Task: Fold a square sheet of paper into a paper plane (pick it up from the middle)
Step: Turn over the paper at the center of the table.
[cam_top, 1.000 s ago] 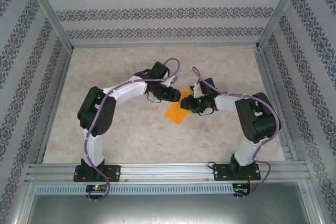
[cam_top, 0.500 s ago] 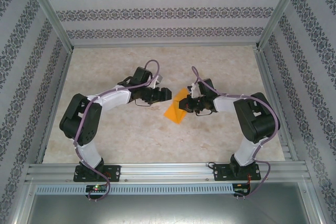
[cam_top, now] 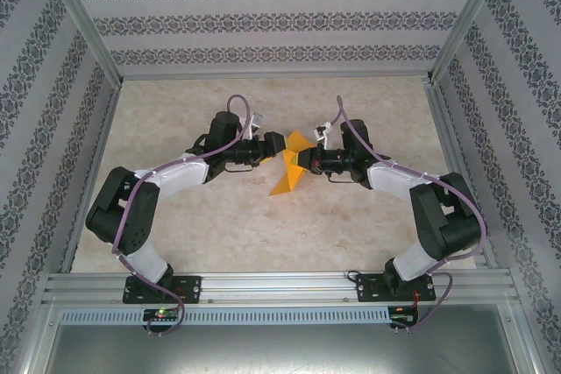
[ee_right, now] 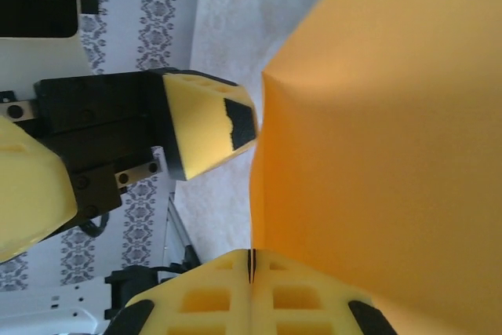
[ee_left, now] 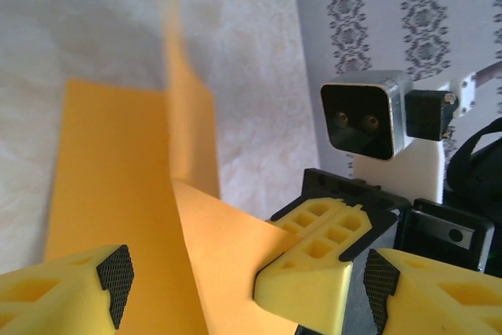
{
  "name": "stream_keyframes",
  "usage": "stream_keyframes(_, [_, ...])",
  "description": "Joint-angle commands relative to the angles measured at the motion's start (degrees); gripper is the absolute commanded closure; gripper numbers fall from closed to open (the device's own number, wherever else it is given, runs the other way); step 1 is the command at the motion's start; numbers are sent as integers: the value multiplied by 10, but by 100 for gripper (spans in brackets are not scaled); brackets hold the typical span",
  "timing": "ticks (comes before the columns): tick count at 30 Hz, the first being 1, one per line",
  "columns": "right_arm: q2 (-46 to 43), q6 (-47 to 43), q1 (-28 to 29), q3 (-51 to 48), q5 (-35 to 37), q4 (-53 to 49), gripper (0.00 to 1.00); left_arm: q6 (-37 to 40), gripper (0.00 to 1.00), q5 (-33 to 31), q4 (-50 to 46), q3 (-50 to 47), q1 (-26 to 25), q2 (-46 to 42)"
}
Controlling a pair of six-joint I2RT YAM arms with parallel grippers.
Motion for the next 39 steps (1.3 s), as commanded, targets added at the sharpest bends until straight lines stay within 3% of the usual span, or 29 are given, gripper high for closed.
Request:
stream_keyframes(1, [-19,43,-9,9,-36,64,100,-48,20,31,92,-5,6,-8])
stream_keyframes(17, [-26,75,-16,4,-40,98,100,-119,24,67,134,10,-3,2])
stream_keyframes(39, [-21,94,-20,-11,-33,105,100,-65,44,105,31,45,-6,13])
